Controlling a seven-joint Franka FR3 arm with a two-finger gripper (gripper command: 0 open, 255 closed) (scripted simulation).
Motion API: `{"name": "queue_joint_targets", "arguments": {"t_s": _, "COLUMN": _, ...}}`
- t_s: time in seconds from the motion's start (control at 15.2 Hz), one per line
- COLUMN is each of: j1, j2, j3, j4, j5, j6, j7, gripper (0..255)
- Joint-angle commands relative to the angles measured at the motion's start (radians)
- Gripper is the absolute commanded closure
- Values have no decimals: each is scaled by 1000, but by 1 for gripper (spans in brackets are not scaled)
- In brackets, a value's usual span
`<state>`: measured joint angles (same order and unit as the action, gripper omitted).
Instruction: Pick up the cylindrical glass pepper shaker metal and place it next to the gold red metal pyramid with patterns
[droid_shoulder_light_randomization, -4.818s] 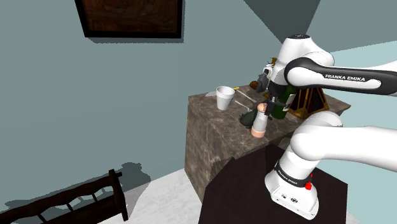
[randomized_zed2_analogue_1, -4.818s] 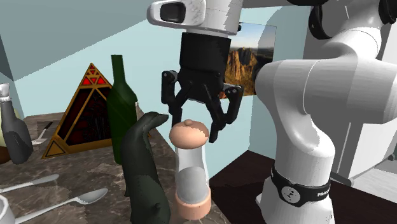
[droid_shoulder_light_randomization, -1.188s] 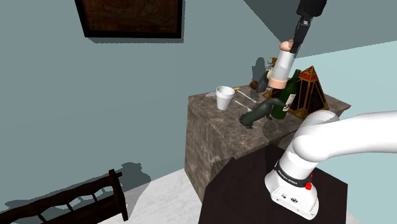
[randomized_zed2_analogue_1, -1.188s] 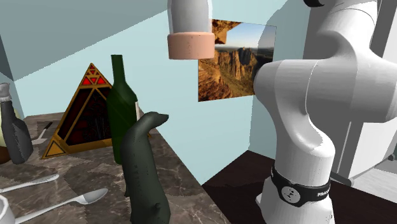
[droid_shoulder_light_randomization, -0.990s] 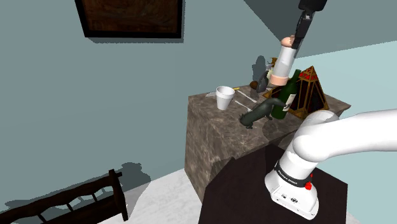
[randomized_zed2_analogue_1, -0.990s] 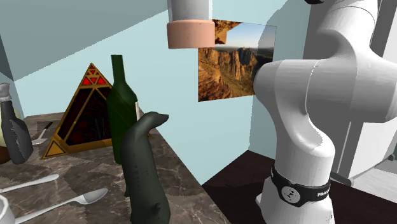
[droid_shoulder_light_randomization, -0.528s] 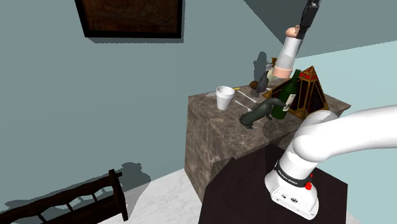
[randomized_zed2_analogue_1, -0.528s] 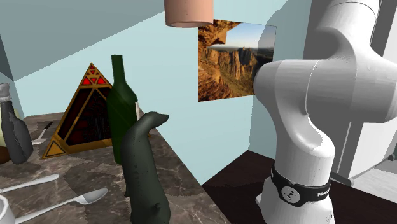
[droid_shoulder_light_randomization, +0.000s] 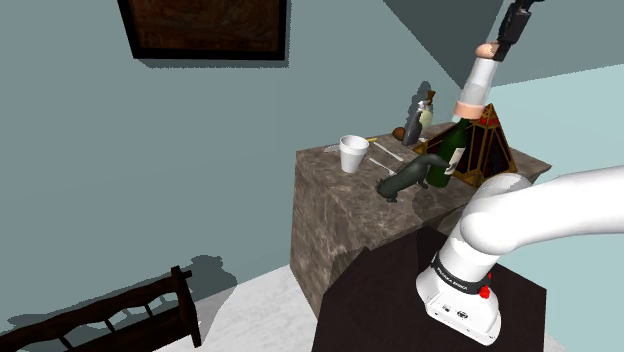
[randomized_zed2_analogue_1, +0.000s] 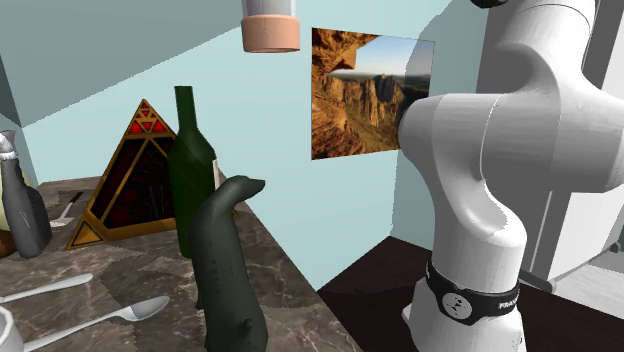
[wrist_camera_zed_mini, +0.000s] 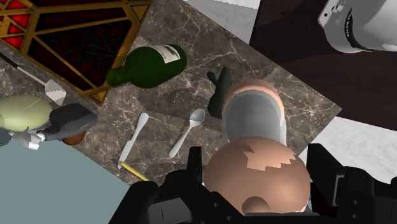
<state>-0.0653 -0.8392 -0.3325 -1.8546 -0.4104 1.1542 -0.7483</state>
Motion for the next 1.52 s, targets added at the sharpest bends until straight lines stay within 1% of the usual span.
{"name": "queue_joint_targets", "arguments": {"t_s": 0.0, "j1": 4, "j2": 13, "j3": -50, "j4": 32, "j5": -34, "j6": 2, "j7": -55, "gripper": 255}}
{"name": "queue_joint_targets", "arguments": {"t_s": 0.4, "j1": 25, "j2": 53, "j3": -200, "j4": 121, "j5": -117, "j6": 23, "j7": -207, "gripper": 255}}
{"name": "queue_joint_targets", "arguments": {"t_s": 0.66, "j1": 55, "j2": 97, "j3": -313, "j4": 204, "j5": -160, "j6": 42, "j7": -311, "gripper": 255}}
{"name": "queue_joint_targets", "arguments": {"t_s": 0.92, "j1": 108, "j2": 156, "j3": -447, "j4": 310, "j5": -189, "j6": 61, "j7": -419, "gripper": 255}}
{"name": "queue_joint_targets", "arguments": {"t_s": 1.12, "j1": 170, "j2": 208, "j3": -571, "j4": 406, "j5": -199, "j6": 75, "j7": -503, "gripper": 255}}
{"name": "queue_joint_targets", "arguments": {"t_s": 1.19, "j1": 178, "j2": 213, "j3": -584, "j4": 417, "j5": -200, "j6": 76, "j7": -511, "gripper": 255}}
{"name": "queue_joint_targets", "arguments": {"t_s": 1.45, "j1": 147, "j2": 166, "j3": -562, "j4": 322, "j5": -216, "j6": 120, "j7": -484, "gripper": 255}}
